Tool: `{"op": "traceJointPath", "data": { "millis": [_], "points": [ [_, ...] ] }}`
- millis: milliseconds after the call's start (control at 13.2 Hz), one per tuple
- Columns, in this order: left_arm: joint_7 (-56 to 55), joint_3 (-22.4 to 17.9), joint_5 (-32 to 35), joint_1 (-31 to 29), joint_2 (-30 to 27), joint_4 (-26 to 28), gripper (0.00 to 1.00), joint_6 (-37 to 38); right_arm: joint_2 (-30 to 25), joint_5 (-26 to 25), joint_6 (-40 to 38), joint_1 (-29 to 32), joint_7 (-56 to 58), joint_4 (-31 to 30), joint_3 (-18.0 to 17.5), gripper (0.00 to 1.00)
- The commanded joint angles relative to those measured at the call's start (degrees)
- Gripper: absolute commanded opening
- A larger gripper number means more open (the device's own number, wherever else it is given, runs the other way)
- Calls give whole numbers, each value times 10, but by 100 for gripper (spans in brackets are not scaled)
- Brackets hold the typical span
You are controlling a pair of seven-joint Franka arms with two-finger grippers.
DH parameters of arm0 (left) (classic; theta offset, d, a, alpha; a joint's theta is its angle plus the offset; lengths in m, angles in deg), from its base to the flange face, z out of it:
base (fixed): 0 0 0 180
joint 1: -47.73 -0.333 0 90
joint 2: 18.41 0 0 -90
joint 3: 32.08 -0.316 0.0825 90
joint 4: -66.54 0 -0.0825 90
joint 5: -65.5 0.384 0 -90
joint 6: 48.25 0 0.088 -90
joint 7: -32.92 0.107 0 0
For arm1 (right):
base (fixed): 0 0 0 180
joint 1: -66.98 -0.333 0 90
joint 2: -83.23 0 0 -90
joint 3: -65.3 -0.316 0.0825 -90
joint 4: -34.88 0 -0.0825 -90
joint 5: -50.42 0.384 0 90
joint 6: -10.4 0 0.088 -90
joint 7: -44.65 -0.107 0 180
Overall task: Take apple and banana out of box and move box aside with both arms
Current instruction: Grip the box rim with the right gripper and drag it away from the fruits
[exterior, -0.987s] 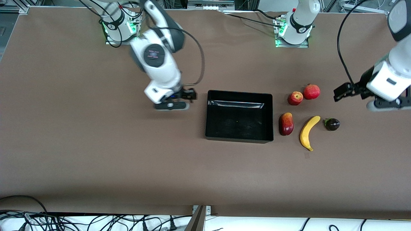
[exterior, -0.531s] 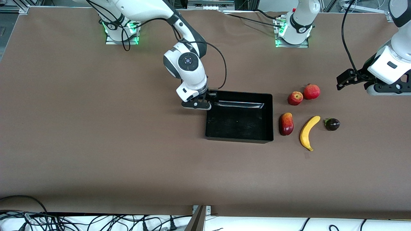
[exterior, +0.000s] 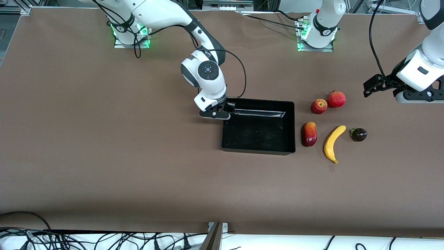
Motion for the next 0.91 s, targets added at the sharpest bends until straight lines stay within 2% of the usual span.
{"op": "traceJointPath", "data": {
  "millis": [0,152,228,379,607,835],
  "points": [
    [12,-4,-28,1,0,-6,100,11,3,-12,-3,-4,-1,14,12,0],
    [14,-7,-32,0,0,-6,100,11,-19,-15,-29,1,31,15,32,0],
    [15,-7,-32,0,0,-6,100,12,-43,-8,-70,11,68,18,40,0],
    [15,-7,-32,1,0,-6,100,12,-92,-4,-147,64,162,23,46,0],
    [13,-7,-32,1,0,-6,100,13,-153,47,-238,168,379,19,52,0],
    [12,-7,-32,1,0,-6,100,17,-191,54,-291,230,554,-5,107,0]
  ]
}}
